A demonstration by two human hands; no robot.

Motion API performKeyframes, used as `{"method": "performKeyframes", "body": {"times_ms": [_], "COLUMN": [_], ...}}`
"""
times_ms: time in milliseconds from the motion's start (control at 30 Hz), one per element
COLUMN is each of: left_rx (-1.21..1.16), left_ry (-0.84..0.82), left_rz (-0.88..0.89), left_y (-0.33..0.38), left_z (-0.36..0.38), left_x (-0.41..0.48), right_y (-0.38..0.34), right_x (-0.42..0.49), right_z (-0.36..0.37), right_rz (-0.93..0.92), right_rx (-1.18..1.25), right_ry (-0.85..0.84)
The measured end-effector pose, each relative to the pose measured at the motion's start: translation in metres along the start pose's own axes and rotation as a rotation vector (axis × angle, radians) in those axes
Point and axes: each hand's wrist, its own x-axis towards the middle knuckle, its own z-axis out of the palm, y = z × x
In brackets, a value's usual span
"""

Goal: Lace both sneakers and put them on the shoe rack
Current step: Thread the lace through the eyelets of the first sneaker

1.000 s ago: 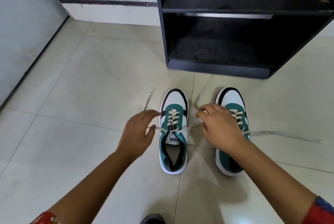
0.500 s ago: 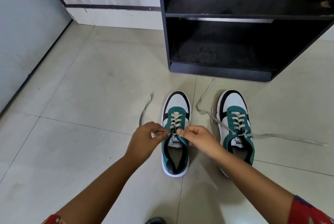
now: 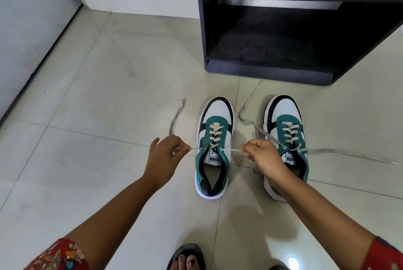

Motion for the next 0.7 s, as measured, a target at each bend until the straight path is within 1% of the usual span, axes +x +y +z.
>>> {"method": "performKeyframes", "body": {"times_ms": [100, 167, 200, 233, 267, 300, 333, 367, 400, 433, 467, 500, 533, 567, 667, 700], "left_rx": [-0.001, 0.018, 0.091, 0.17, 0.193, 0.143, 0.039, -0.084, -0.188, -0.262, -0.317, -0.362, -0.416, -0.486, -0.711, -0.746], "left_ry": [-0.026, -0.033, -0.007, 0.05, 0.128, 0.206, 0.249, 0.238, 0.185, 0.122, 0.065, 0.039, 0.036, 0.042, 0.013, 0.002], "left_rz": [-0.048, -0.083, -0.072, -0.056, -0.04, -0.056, -0.104, -0.188, -0.276, -0.341, -0.392, -0.423, -0.459, -0.502, -0.634, -0.657], "left_y": [0.004, 0.005, 0.005, 0.006, 0.006, 0.009, 0.012, 0.016, 0.017, 0.02, 0.023, 0.027, 0.032, 0.037, 0.053, 0.058], "left_z": [0.003, 0.008, 0.01, 0.013, 0.015, 0.015, 0.015, 0.016, 0.018, 0.021, 0.023, 0.025, 0.026, 0.025, 0.023, 0.022], "left_x": [-0.005, -0.008, -0.01, -0.013, -0.017, -0.021, -0.026, -0.03, -0.033, -0.036, -0.037, -0.037, -0.035, -0.033, -0.024, -0.021], "right_y": [0.001, 0.002, 0.003, 0.003, 0.003, 0.002, 0.002, 0.002, 0.002, 0.004, 0.006, 0.009, 0.012, 0.012, -0.001, -0.006], "right_x": [-0.011, -0.014, -0.016, -0.017, -0.019, -0.022, -0.026, -0.032, -0.037, -0.041, -0.044, -0.044, -0.041, -0.039, -0.032, -0.03], "right_z": [0.003, 0.009, 0.01, 0.011, 0.009, 0.006, 0.001, -0.001, -0.002, 0.001, 0.006, 0.012, 0.018, 0.024, 0.034, 0.036], "right_rz": [-0.05, -0.111, -0.166, -0.232, -0.304, -0.389, -0.481, -0.56, -0.578, -0.514, -0.39, -0.256, -0.154, -0.093, -0.007, 0.017], "right_rx": [-0.029, -0.095, -0.18, -0.285, -0.368, -0.412, -0.42, -0.428, -0.46, -0.488, -0.482, -0.414, -0.289, -0.149, 0.28, 0.368], "right_ry": [0.031, 0.036, 0.025, 0.019, 0.035, 0.081, 0.143, 0.2, 0.222, 0.189, 0.099, 0.0, -0.061, -0.074, -0.079, -0.096]}}
